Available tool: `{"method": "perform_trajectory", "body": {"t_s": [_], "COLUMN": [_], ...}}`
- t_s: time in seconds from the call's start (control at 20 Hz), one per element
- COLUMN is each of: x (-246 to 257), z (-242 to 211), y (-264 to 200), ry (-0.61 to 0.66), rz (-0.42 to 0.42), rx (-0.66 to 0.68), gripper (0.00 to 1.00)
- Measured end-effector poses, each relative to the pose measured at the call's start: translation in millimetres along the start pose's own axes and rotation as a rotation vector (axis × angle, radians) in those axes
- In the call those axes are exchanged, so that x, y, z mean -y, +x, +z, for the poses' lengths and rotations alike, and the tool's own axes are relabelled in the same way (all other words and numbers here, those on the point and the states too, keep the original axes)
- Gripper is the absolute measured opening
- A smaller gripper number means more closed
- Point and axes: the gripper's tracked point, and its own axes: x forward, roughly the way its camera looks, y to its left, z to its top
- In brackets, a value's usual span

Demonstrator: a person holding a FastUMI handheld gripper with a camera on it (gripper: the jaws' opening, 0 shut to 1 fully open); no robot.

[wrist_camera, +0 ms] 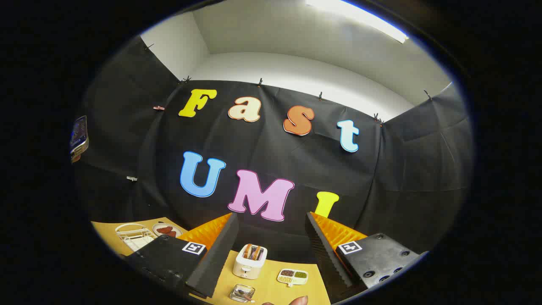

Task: Take the plate from the dish rack, then take the spoon from the basket and place it into the plate.

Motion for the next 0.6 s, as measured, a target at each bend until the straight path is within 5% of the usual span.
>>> {"method": "perform_trajectory", "body": {"t_s": [0.6], "x": [-1.8], "z": [-2.9], "y": [-3.9], "ry": [0.001], "rz": [0.0], "rx": [-0.005], "gripper": [0.97]}}
